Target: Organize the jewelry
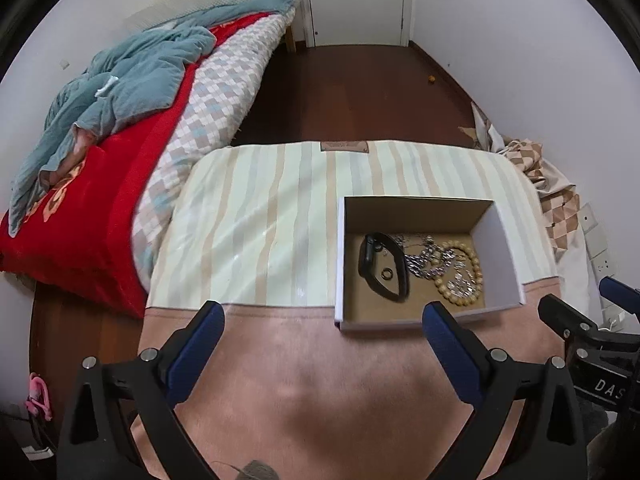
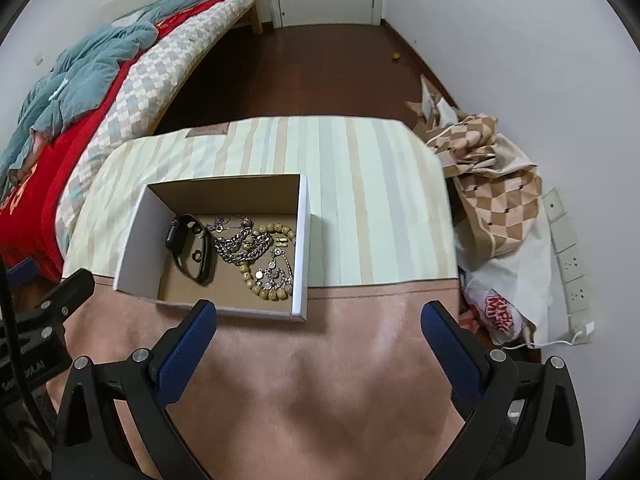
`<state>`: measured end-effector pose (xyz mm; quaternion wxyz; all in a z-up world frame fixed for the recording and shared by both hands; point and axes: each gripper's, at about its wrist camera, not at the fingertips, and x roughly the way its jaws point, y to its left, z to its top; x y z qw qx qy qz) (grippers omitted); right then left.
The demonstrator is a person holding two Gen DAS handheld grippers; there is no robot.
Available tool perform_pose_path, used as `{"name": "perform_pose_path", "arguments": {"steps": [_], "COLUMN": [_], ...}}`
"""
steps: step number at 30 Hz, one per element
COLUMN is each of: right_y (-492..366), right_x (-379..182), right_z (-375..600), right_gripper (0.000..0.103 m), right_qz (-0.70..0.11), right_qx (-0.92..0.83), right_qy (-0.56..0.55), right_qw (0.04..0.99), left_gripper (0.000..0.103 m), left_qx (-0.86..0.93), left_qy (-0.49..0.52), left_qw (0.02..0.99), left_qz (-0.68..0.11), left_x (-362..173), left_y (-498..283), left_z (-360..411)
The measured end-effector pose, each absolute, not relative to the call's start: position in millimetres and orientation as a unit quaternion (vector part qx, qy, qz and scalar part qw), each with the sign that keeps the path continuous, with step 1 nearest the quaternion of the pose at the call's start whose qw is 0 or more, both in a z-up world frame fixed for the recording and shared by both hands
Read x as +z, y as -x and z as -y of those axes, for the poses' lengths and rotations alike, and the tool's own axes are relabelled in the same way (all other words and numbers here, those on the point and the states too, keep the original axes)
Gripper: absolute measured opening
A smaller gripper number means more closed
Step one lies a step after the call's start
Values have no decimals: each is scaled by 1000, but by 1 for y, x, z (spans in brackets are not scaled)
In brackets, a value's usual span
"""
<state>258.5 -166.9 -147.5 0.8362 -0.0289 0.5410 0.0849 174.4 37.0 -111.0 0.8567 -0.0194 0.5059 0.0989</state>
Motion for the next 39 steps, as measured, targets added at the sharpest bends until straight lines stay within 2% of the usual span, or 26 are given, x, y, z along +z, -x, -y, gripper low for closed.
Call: {"name": "perform_pose_path", "arguments": {"steps": [18, 26, 31, 39], "right_y": [-139, -99, -82, -76], "right_x": [9, 68, 90, 96], "right_z": [195, 205, 206, 205], "right_gripper": [103, 103, 103, 103], "right_qz": [-432, -386, -374, -382], "right_qx": [81, 80, 83, 88], "right_qy": [22, 23, 27, 27], "right_qw": [898, 919, 923, 920], "left_gripper": [101, 101, 101, 101], "left_qx": [104, 94, 92, 91], "left_qy": [31, 36, 41, 42], "left_qw": [901, 910, 912, 912], "left_qz": [-419, -402, -397, -397], "left_x": [21, 58, 71, 77], "left_y": [-64, -39, -28, -21], "left_z": [-15, -8, -8, -7]}}
